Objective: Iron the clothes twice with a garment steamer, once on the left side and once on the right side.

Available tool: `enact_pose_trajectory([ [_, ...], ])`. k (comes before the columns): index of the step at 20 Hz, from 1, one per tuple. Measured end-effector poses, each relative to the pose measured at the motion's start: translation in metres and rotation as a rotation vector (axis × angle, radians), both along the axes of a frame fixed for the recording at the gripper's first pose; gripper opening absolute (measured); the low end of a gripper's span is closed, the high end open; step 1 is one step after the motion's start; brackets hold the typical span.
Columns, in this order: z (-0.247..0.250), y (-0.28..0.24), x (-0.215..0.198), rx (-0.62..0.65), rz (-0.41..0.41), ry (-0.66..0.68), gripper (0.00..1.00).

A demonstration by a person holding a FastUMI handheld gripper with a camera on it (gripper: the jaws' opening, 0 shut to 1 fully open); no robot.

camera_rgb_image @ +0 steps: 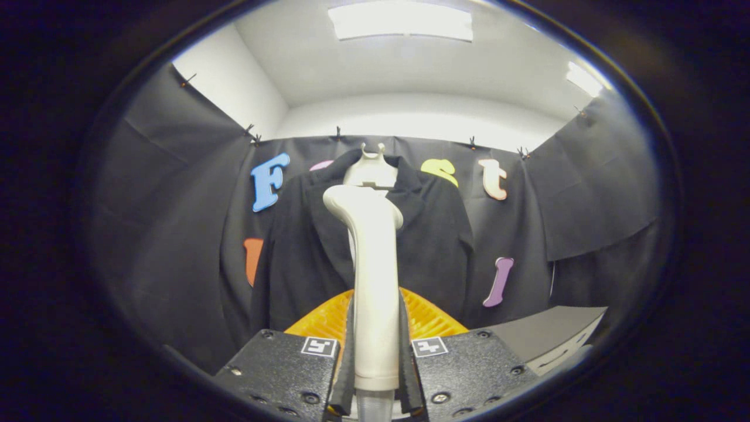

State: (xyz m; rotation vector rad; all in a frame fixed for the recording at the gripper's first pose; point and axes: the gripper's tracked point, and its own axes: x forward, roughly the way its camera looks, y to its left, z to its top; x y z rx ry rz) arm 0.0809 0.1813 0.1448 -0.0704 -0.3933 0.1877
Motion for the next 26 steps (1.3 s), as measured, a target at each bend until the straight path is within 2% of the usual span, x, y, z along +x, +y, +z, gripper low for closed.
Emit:
enact_pose_trajectory([
  [7,0.055,0.054,0.022,-0.008,0.065,-0.110,0.33],
  [11,0.083,0.078,0.039,-0.027,0.056,-0.153,0.33],
  [22,0.062,0.101,0.079,-0.114,-0.022,-0.110,0.33],
  [26,0.034,0.091,0.058,-0.137,-0.021,-0.100,0.33],
])
